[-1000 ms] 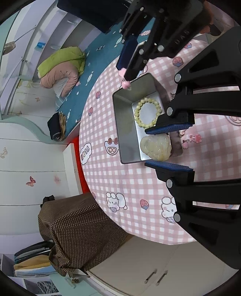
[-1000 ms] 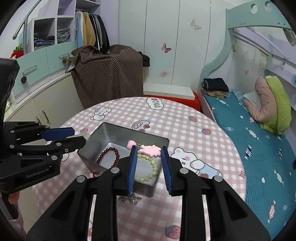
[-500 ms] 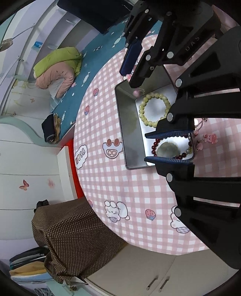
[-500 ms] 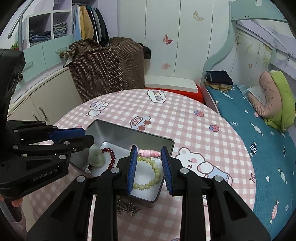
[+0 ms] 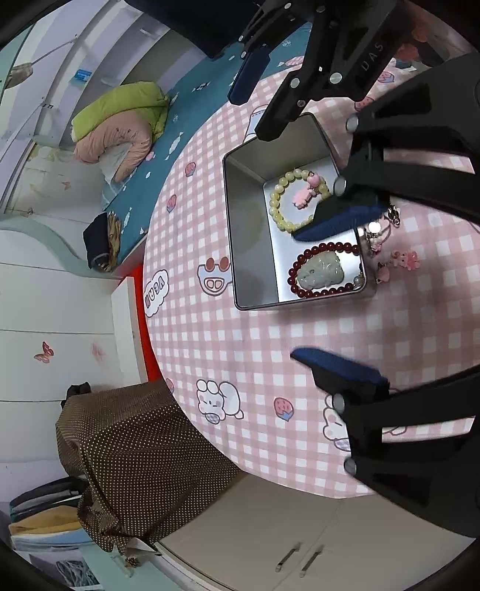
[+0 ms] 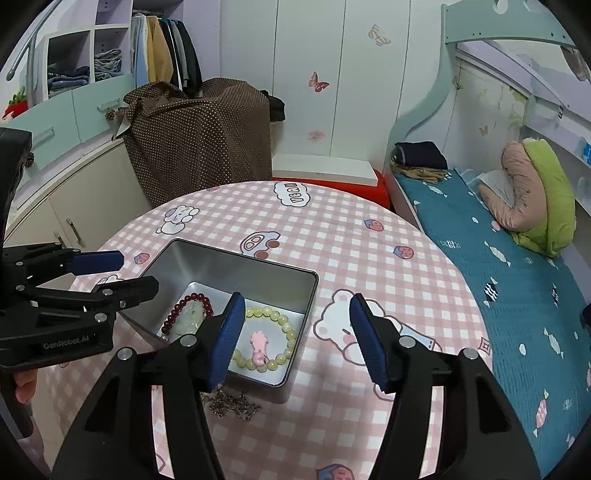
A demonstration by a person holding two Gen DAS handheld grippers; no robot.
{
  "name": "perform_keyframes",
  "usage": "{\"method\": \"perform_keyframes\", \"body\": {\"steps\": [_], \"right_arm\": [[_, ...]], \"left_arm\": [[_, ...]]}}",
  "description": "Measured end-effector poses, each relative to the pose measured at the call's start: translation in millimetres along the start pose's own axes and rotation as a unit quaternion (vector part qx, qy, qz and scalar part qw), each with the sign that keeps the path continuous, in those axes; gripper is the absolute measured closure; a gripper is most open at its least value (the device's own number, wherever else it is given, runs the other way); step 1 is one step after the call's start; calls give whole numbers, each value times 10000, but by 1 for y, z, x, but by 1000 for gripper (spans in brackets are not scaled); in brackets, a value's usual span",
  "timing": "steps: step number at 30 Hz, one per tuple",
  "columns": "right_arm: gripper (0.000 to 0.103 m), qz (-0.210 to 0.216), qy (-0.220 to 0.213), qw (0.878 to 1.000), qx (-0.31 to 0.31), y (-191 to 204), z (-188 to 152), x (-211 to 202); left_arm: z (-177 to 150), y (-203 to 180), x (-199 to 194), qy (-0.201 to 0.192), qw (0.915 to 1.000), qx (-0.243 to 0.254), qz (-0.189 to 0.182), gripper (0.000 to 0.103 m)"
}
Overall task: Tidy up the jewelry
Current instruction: 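Withdraw both tools from the tin box toward the remaining charms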
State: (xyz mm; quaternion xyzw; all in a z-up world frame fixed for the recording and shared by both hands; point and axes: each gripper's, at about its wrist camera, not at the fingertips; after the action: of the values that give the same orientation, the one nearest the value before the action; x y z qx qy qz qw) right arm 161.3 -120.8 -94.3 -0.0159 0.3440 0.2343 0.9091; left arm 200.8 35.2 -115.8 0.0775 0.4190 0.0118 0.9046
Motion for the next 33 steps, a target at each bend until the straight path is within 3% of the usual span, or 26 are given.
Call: {"method": "perform_keyframes", "body": {"steps": [7,15,23,33], "right_arm": [[45,-45,12,10000,6,1,-3,-4],[24,-218,-53,9997,113,-2,-5,-13],[13,-426,-102,9987,269,-3,-11,-26],[8,-466,-72,9982,377,-1,-24,-38]], "left_arm": [[-2,3,-5,-21,10000,-58,46,35],[-9,5,-13,-23,9999,-106,132,26],[-19,8,-21,7,9996,-140,233,15],[-40,16,-31,115,9992,-167,335,13]]}}
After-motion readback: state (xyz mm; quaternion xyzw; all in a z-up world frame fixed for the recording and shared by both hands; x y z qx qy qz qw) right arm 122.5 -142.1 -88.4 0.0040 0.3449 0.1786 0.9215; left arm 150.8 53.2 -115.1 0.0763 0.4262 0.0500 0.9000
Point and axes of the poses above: each gripper's, at about its wrist camera, not at the fingertips, and x roughly the way its jaws point, y to its left, z to its top, and after that the axes turned 14 degrees about z, right-handed
